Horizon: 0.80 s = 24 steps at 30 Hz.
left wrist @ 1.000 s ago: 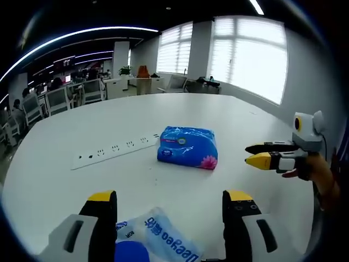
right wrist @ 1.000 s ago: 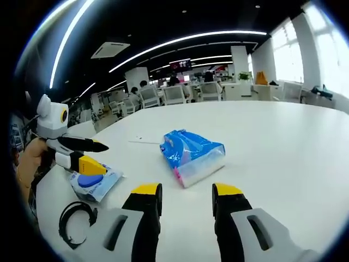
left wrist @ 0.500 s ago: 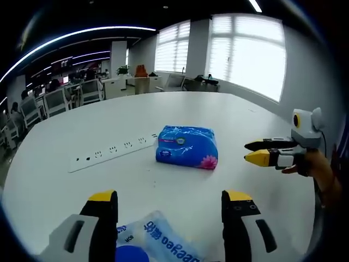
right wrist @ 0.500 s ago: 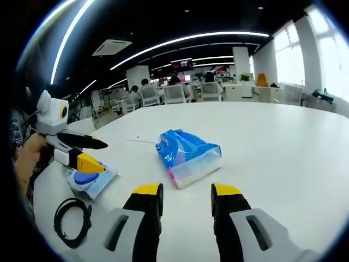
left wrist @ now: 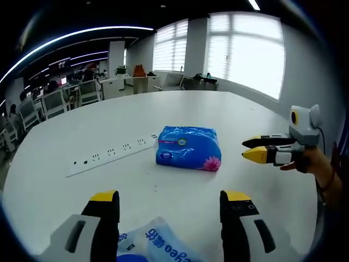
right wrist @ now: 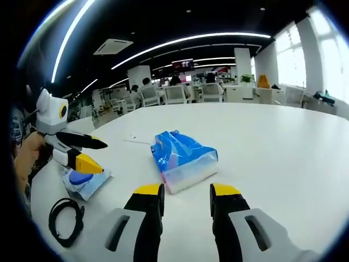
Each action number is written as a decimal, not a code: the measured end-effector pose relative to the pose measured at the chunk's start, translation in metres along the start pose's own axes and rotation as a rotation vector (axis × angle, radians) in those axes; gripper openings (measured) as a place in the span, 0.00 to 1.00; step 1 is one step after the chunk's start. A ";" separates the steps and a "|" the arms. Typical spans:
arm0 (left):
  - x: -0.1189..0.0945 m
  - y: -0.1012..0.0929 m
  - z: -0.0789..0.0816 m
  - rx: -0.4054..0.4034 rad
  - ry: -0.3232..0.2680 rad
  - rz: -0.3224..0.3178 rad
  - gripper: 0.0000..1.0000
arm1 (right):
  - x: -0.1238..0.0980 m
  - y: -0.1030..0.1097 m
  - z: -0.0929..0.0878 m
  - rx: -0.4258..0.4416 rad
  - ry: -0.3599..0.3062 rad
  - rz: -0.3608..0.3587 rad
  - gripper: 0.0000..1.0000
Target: Arrange the tabletop items into an orderly group along one side of the table until the central work area is clear of visible clutter.
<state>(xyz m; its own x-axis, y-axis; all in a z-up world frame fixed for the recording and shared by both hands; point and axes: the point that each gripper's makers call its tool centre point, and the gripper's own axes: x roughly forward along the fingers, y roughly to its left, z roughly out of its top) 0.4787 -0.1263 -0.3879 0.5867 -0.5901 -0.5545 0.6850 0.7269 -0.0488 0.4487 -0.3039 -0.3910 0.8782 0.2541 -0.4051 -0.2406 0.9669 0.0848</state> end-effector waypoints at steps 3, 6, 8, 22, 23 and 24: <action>0.003 -0.002 0.001 0.005 -0.005 -0.009 0.74 | 0.001 -0.003 0.000 -0.003 -0.001 0.003 0.31; 0.005 -0.003 0.003 0.010 -0.016 -0.011 0.74 | 0.003 -0.005 0.001 0.020 -0.005 0.013 0.31; 0.005 -0.005 0.002 0.017 -0.009 -0.012 0.74 | 0.003 -0.006 0.001 0.025 -0.008 0.012 0.31; 0.011 -0.004 0.011 0.049 -0.030 -0.029 0.70 | 0.011 -0.015 0.004 -0.021 -0.013 0.020 0.30; 0.012 -0.004 0.011 0.053 -0.029 -0.032 0.70 | 0.012 -0.015 0.004 -0.024 -0.015 0.019 0.30; 0.013 -0.005 0.010 0.056 -0.030 -0.034 0.70 | 0.013 -0.017 0.004 -0.036 -0.011 0.017 0.30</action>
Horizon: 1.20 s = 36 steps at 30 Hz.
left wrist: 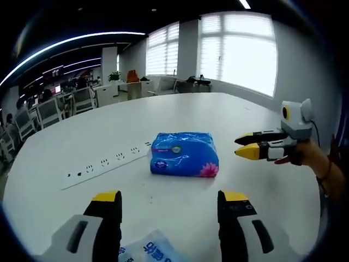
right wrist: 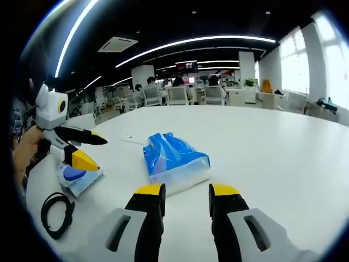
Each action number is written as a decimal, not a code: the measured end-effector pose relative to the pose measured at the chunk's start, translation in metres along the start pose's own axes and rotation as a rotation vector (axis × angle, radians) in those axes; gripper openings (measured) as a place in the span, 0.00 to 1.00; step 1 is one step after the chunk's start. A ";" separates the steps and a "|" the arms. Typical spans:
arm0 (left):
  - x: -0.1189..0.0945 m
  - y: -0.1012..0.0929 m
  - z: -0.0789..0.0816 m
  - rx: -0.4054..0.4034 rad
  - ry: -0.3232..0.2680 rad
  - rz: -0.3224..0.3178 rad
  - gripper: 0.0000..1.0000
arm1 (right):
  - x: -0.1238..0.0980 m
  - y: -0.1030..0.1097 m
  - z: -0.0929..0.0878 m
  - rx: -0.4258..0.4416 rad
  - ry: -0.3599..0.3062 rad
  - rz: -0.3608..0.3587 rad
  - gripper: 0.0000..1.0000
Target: Arrange the tabletop items into an orderly group along one side of the table until the central work area is clear of visible clutter.
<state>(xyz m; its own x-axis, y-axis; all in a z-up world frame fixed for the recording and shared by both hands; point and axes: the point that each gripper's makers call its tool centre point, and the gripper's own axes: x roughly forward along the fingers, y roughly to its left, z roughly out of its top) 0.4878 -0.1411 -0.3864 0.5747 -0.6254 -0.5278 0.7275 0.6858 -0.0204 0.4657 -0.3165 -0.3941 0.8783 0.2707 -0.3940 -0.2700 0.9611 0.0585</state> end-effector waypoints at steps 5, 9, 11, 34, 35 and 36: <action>0.007 0.001 -0.001 -0.002 0.000 -0.008 0.70 | 0.004 -0.001 0.003 -0.013 -0.004 0.006 0.30; 0.010 0.002 -0.001 0.008 -0.001 -0.009 0.69 | 0.007 -0.001 0.003 -0.019 0.001 0.014 0.30; 0.012 0.003 -0.001 0.015 -0.002 -0.008 0.67 | 0.009 0.000 0.003 -0.023 0.004 0.018 0.29; 0.024 0.010 0.004 0.044 -0.014 -0.006 0.59 | 0.025 -0.009 0.016 -0.093 0.010 0.051 0.29; 0.024 0.011 0.003 0.046 -0.011 -0.004 0.59 | 0.026 -0.009 0.016 -0.095 0.012 0.056 0.30; 0.025 0.011 0.003 0.047 -0.009 -0.003 0.59 | 0.027 -0.009 0.016 -0.099 0.010 0.058 0.30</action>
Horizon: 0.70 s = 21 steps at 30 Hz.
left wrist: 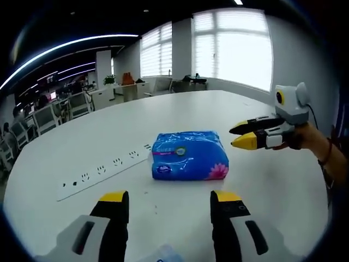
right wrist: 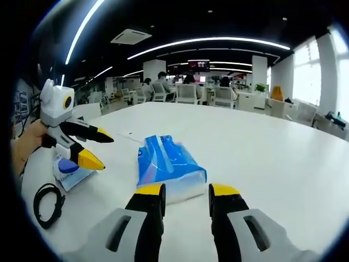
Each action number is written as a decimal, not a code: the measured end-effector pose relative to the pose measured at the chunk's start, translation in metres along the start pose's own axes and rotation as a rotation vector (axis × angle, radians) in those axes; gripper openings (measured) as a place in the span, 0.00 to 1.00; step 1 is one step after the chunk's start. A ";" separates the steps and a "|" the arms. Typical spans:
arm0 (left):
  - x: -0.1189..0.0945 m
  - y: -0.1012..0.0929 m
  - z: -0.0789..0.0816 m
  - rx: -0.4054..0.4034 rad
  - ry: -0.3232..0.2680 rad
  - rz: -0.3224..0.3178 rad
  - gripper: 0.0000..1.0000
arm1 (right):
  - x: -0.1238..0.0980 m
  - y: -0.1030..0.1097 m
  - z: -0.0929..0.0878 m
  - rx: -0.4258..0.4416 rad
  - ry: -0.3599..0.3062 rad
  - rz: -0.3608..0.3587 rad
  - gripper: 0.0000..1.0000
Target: Arrange the tabletop items into an orderly group along one side of the table until the central work area is clear of visible clutter.
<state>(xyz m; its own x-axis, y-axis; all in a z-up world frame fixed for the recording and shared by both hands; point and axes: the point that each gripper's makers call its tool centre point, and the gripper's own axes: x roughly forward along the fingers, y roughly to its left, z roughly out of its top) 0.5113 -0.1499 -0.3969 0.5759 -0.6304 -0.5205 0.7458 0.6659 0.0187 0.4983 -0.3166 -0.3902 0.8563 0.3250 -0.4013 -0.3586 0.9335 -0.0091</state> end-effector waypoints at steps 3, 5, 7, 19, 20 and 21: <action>0.002 0.003 0.000 -0.005 -0.005 0.001 0.58 | 0.003 0.000 0.001 -0.010 0.007 0.006 0.29; 0.004 0.006 -0.001 -0.010 0.001 0.001 0.58 | 0.005 -0.002 0.001 -0.010 0.006 0.005 0.29; 0.004 0.006 -0.001 -0.004 0.001 0.001 0.57 | 0.006 -0.003 0.002 -0.004 0.000 0.008 0.29; 0.013 0.004 0.003 0.009 -0.006 -0.015 0.57 | 0.011 -0.006 0.003 -0.013 0.003 0.013 0.29; 0.013 0.003 0.005 0.011 -0.010 -0.017 0.57 | 0.012 -0.006 0.003 -0.014 0.006 0.014 0.29; 0.014 0.003 0.006 0.012 -0.013 -0.018 0.57 | 0.012 -0.007 0.004 -0.016 0.002 0.016 0.29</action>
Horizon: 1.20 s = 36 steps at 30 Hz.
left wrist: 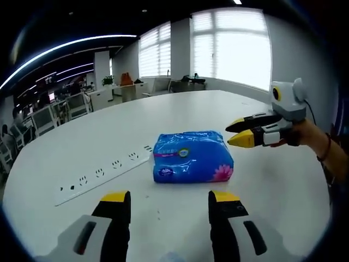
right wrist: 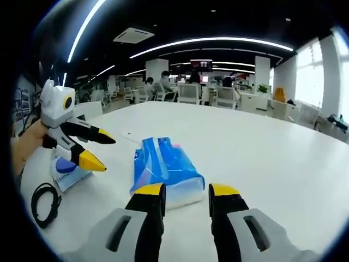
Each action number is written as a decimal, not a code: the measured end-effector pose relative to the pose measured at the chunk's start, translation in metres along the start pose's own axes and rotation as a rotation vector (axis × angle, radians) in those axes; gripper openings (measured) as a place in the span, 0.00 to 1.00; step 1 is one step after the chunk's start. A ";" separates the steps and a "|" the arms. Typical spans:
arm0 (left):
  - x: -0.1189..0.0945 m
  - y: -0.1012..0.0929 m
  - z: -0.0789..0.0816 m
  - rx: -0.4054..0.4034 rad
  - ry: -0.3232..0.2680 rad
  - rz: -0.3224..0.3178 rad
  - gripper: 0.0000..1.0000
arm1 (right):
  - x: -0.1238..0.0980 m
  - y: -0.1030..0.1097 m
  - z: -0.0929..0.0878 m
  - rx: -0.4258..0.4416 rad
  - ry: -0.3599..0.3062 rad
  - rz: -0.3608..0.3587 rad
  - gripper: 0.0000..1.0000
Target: Arrange the tabletop items into an orderly group along one side of the table until the central work area is clear of visible clutter.
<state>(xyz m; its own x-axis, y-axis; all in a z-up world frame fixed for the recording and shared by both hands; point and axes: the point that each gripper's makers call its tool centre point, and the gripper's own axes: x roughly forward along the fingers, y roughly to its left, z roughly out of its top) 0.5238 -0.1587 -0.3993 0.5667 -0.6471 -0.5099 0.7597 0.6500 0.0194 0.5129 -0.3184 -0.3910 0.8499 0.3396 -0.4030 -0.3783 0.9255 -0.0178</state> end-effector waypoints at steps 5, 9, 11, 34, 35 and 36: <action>0.005 0.000 0.005 0.021 -0.021 -0.003 0.55 | 0.002 -0.003 0.002 0.003 -0.012 0.009 0.30; 0.008 0.001 0.003 0.027 -0.009 -0.007 0.54 | 0.004 -0.006 0.002 0.031 -0.017 0.014 0.29; 0.008 0.002 0.002 0.043 -0.005 -0.002 0.52 | 0.005 -0.008 0.002 0.041 -0.016 0.014 0.29; 0.023 0.002 0.018 -0.019 -0.056 -0.094 0.51 | 0.020 -0.008 0.006 0.051 -0.052 0.109 0.33; 0.023 0.002 0.018 -0.018 -0.055 -0.099 0.51 | 0.020 -0.008 0.006 0.047 -0.052 0.113 0.33; 0.024 0.002 0.018 -0.017 -0.056 -0.100 0.51 | 0.021 -0.007 0.007 0.044 -0.056 0.120 0.33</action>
<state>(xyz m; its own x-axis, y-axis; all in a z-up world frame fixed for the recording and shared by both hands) 0.5446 -0.1797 -0.3963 0.5055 -0.7304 -0.4593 0.8083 0.5871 -0.0441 0.5359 -0.3170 -0.3929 0.8191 0.4560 -0.3481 -0.4630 0.8837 0.0683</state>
